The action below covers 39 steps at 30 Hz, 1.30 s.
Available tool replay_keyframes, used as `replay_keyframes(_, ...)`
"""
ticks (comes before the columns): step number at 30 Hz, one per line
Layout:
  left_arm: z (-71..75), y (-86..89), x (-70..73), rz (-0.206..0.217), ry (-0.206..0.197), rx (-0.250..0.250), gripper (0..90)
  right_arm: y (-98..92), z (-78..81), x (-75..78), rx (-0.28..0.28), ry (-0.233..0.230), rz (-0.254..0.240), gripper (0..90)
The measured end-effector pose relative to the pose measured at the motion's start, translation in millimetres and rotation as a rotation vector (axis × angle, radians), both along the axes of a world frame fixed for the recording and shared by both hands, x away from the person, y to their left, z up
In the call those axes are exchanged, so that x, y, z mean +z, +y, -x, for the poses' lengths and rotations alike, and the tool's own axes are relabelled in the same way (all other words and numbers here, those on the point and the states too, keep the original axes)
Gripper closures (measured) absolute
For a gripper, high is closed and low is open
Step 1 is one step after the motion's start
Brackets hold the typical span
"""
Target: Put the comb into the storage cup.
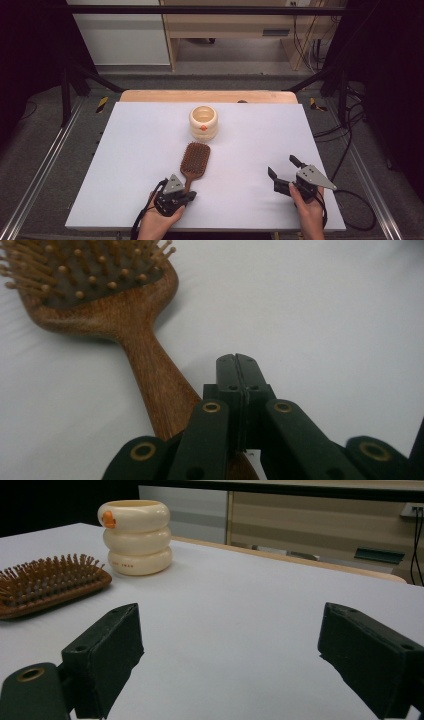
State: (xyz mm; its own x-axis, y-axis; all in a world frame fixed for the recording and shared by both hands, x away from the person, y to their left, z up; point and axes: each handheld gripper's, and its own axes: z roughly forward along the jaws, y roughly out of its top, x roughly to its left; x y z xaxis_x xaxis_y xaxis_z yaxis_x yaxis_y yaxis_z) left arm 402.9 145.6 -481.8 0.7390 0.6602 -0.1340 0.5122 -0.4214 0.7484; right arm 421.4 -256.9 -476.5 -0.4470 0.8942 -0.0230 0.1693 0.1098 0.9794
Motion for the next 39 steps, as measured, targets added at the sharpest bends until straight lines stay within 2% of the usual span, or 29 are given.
replay_keyframes(17, -6.1, 16.3, -0.1, -0.02, -0.008, 0.051, 90.0, 0.3, -0.1, -0.3, 0.002, 0.005, -0.001, 10.7)
replay_keyframes(24, -8.7, 21.8, 0.3, -0.014, -0.006, 0.066, 90.0, 0.4, -0.2, -0.5, 0.003, 0.007, -0.001, 10.7)
replay_keyframes(30, -11.0, 28.1, 0.6, -0.029, -0.017, 0.09, 90.0, 0.0, 0.1, -0.3, 0.002, 0.006, -0.005, 10.7)
replay_keyframes(39, -13.6, 35.7, 1.1, -0.03, -0.026, 0.113, 90.0, 0.2, 0.0, -0.5, 0.003, 0.009, -0.005, 10.7)
